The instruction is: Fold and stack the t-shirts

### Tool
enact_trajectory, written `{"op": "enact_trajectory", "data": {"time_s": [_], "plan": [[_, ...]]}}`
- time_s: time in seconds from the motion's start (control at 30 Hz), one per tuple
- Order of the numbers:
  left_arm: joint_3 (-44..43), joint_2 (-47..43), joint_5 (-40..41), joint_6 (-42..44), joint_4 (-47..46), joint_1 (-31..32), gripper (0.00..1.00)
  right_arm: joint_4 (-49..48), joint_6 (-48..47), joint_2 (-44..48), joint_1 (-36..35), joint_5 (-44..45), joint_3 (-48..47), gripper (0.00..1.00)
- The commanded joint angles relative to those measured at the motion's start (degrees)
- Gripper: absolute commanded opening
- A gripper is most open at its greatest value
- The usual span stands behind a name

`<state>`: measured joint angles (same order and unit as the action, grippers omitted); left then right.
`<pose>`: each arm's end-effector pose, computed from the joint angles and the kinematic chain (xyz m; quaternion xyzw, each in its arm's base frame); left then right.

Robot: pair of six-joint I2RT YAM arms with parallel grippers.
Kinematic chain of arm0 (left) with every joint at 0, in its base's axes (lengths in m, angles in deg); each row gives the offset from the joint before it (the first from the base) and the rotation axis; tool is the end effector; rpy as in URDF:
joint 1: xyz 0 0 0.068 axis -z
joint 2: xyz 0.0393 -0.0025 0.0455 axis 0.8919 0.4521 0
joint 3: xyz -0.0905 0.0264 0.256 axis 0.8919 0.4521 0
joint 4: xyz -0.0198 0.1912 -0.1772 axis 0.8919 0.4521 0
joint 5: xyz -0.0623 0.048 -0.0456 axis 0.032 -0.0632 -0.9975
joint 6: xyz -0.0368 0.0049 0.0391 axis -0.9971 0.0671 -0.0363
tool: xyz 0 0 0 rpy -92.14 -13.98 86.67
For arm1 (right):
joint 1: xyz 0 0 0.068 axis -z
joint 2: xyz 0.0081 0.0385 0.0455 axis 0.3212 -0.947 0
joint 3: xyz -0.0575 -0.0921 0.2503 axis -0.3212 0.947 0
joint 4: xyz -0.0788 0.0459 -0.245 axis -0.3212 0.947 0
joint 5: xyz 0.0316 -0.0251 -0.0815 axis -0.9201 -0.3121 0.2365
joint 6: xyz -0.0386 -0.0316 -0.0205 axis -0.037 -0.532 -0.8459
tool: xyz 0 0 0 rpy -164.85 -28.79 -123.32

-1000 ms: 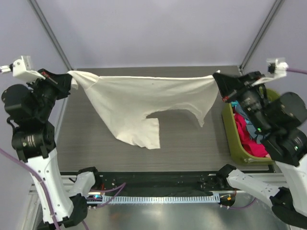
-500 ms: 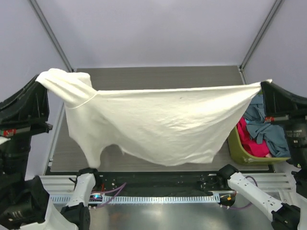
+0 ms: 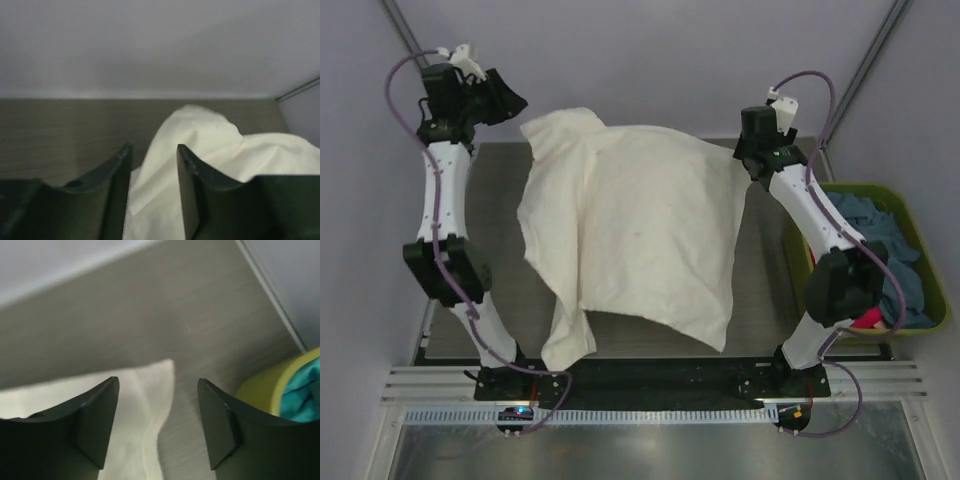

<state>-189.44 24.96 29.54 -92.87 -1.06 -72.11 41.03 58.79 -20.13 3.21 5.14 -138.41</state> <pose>0.3911 0.0440 0.4765 -0.0295 0.7599 -0.2570 0.5963 0.3560 0.0779 0.3948 0.1921 0.8039 -0.0847 0.5565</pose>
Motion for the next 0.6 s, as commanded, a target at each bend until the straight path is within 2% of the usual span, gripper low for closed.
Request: {"op": "enact_trajectory", "data": {"time_s": [0.0,0.03,0.1,0.13,0.17,0.27,0.3,0.33,0.37,0.43,0.57], "plan": [[-8.2,10.2,4.9,5.2,11.8,4.2,0.51,4.7,2.0,-5.3,2.9,-0.7,-5.7,0.74],[-8.7,11.2,6.2,5.2,12.9,6.1,0.61,4.6,1.7,-6.5,3.0,-1.3,-7.2,0.92],[-8.5,12.5,13.2,6.8,14.1,7.8,0.75,4.2,1.2,-7.2,2.9,-3.3,-7.6,0.97],[-8.4,12.5,16.2,7.4,15.6,8.5,0.77,3.6,0.8,-7.0,2.8,-4.5,-6.8,0.98],[-8.3,12.4,18.2,7.7,16.2,10.3,0.77,2.5,0.8,-6.5,2.6,-5.5,-6.1,0.98],[-2.9,10.3,22.3,5.0,15.6,10.6,0.78,-0.1,1.9,-4.3,1.4,-11.1,-1.3,0.99],[0.9,9.5,23.3,2.6,15.1,10.6,0.78,-0.8,2.5,-3.5,0.9,-13.0,0.4,0.99],[8.4,6.9,23.7,-0.3,10.9,10.7,0.77,-2.2,5.4,-3.4,-0.9,-19.3,6.2,0.99],[8.5,6.8,23.3,-0.3,10.8,10.7,0.77,-2.3,5.5,-3.4,-1.4,-19.3,6.2,0.99],[14.8,6.4,23.8,-2.8,7.6,11.2,0.77,-4.4,6.9,-4.0,-2.7,-22.4,10.1,1.00],[15.3,11.5,22.6,-6.8,7.6,12.1,0.73,-9.9,11.1,-6.3,-4.2,-35.3,15.4,1.00]]}}
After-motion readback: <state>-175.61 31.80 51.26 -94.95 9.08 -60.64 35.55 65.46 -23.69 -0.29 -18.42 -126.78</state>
